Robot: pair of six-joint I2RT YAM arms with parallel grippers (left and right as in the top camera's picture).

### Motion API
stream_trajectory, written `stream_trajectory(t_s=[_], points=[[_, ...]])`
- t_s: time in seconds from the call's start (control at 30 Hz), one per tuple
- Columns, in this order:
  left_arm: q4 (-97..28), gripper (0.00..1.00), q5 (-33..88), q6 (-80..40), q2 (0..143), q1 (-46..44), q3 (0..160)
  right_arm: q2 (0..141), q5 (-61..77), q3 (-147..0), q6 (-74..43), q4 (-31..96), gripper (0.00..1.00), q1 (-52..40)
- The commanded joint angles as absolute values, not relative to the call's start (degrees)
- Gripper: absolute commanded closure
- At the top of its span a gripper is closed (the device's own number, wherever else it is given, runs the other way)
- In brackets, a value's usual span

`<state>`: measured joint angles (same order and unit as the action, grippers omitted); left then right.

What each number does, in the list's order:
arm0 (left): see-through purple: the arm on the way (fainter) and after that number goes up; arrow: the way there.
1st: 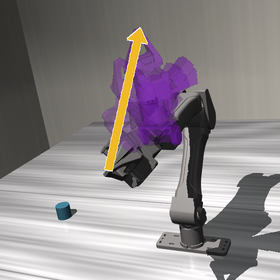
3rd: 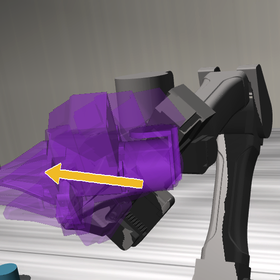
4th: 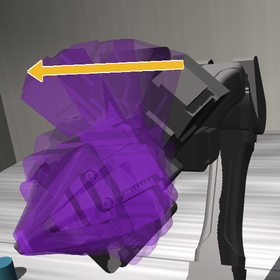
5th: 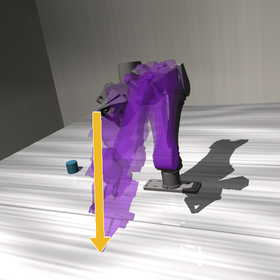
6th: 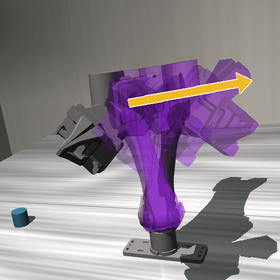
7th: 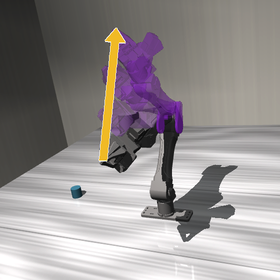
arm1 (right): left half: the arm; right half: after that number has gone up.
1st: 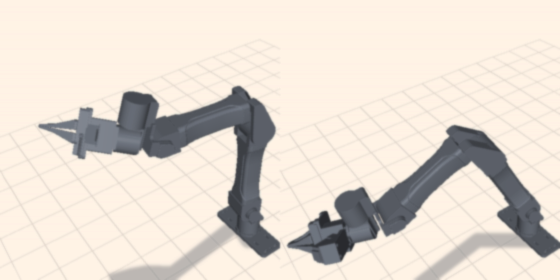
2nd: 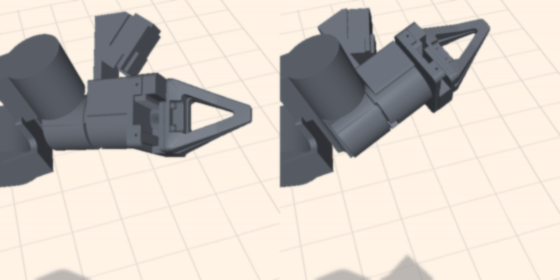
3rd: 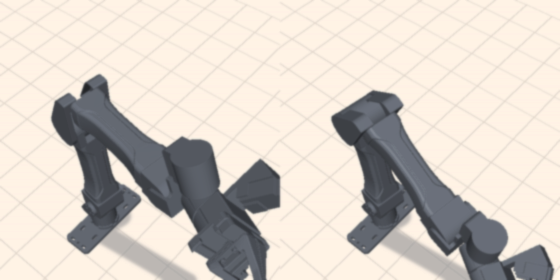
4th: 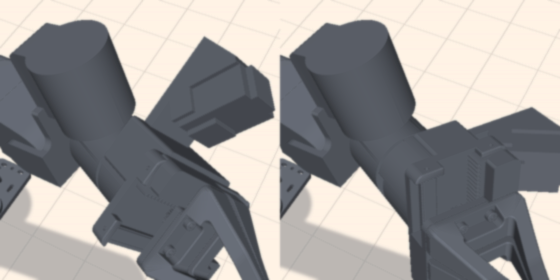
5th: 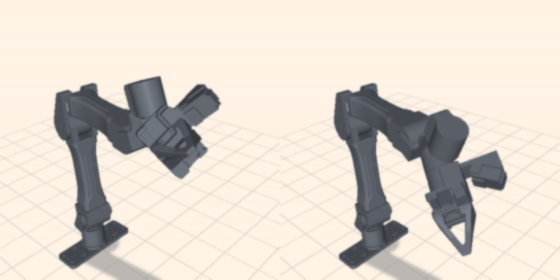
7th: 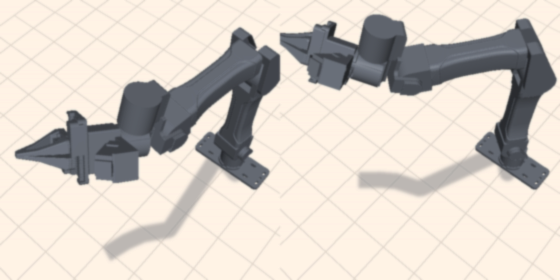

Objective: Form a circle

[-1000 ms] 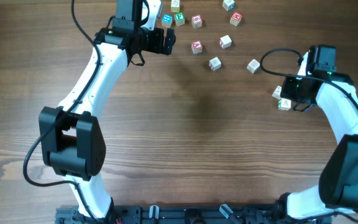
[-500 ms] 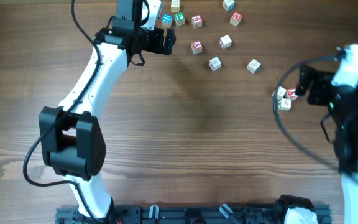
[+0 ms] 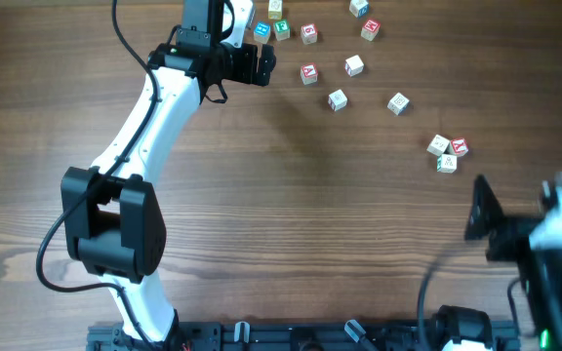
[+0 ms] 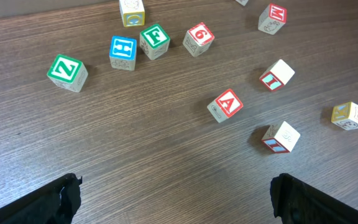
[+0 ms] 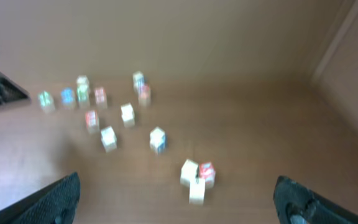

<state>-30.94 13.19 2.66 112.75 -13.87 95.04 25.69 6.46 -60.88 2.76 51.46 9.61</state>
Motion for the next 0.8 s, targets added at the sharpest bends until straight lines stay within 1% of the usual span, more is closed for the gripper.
stream_trajectory(t_s=[0.0,0.03,0.1,0.23,0.3,0.33,0.43,0.5,0.53,0.77], points=[[-30.94,0.0,13.45,2.5,113.25,-14.13,94.76,10.96,8.25,-49.69,4.05,43.75,0.0,9.37],[-30.94,0.0,13.45,2.5,113.25,-14.13,94.76,7.29,9.41,-45.74,4.08,39.66,0.0,9.1],[-30.94,0.0,13.45,2.5,113.25,-14.13,94.76,-0.03,11.11,-35.24,3.92,27.16,0.0,8.47],[-30.94,0.0,13.47,2.5,113.25,-14.13,94.76,3.03,11.53,-15.35,-1.69,-5.37,0.0,7.22],[-30.94,0.0,13.47,2.5,113.25,-14.13,94.76,3.01,10.15,-5.61,-1.08,-17.45,0.0,5.56],[-30.94,0.0,13.45,2.5,113.25,-14.13,94.76,2.94,10.22,-2.22,-1.08,-20.14,0.0,5.04],[-30.94,0.0,13.45,2.5,113.25,-14.13,94.76,1.96,9.93,-0.32,-1.28,-12.4,0.0,4.29],[-30.94,0.0,13.47,2.5,113.25,-14.13,94.76,0.97,8.82,-0.32,-1.3,-2.74,0.0,4.29],[-30.94,0.0,13.47,2.5,113.25,-14.13,94.76,0.89,8.43,-0.36,-1.52,-0.12,0.0,4.32],[-30.94,0.0,13.45,2.5,113.25,-14.13,94.76,4.12,7.97,-0.36,-1.5,-0.45,0.0,4.32]])
